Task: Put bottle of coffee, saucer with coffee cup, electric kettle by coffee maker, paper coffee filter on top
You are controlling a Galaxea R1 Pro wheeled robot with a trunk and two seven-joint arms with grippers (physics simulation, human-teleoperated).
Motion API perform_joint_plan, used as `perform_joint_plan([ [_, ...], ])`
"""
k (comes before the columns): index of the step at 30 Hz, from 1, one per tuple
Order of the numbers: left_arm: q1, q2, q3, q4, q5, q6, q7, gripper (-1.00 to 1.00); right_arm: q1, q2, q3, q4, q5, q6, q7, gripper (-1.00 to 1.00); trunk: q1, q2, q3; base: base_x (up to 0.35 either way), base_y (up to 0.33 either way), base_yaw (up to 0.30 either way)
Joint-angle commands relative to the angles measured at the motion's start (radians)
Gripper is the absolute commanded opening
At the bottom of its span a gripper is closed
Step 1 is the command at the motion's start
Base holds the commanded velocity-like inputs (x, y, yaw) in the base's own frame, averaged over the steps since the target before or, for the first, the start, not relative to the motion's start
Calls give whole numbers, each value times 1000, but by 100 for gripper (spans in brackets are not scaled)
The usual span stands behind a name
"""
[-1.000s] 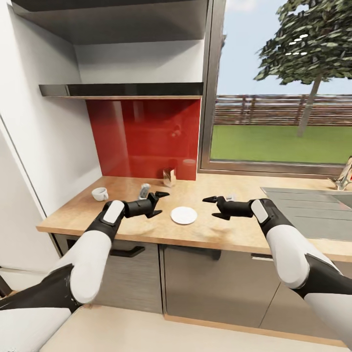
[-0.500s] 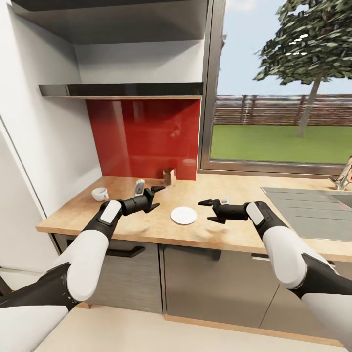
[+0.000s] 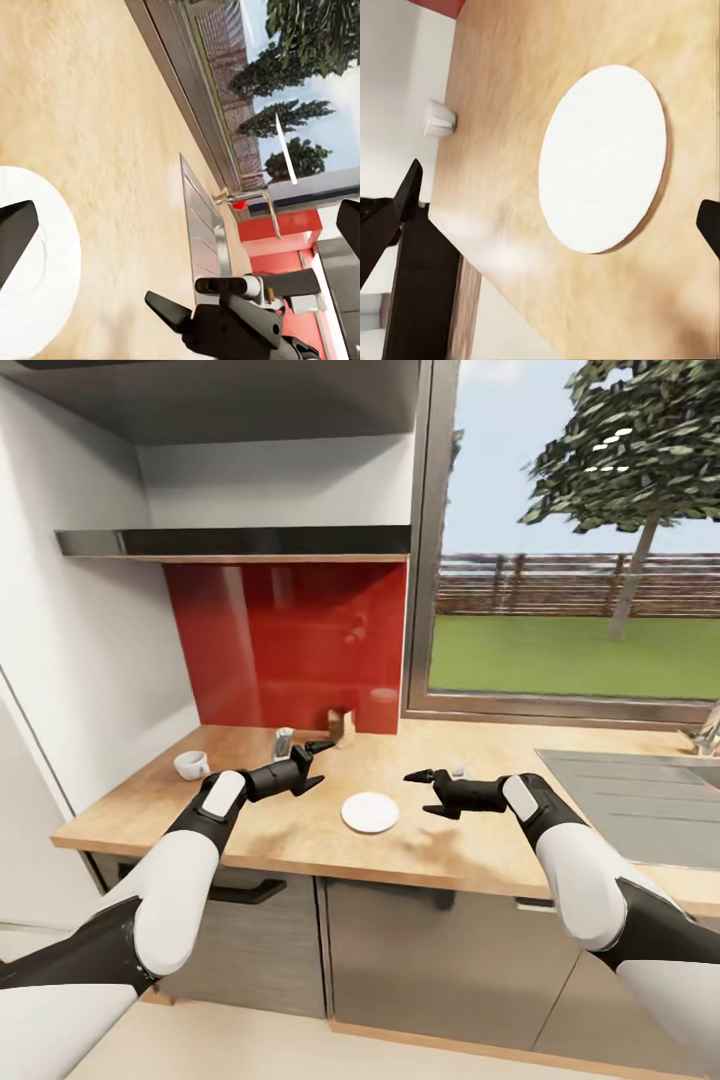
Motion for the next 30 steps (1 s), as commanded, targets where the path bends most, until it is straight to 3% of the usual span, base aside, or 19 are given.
perform_joint_plan([
  [1, -1, -1, 8, 0, -4, 7, -2, 100, -1, 0, -3, 2, -7, 7, -4, 100, 0, -1, -1, 82, -57, 0],
  [15, -1, 0, 8, 46, -6, 5, -2, 100, 1, 5, -4, 44, -7, 7, -4, 100, 0, -1, -1, 97, -40, 0],
  [23, -1, 1, 7, 93, -9, -1, 0, 100, 1, 28, -4, 74, -8, 6, -5, 100, 0, -1, -1, 5, -2, 0],
  [30, -2, 23, 6, 127, -11, -1, 1, 100, 1, 42, -4, 77, -7, 5, -5, 100, 0, -1, -1, 0, 0, 0],
])
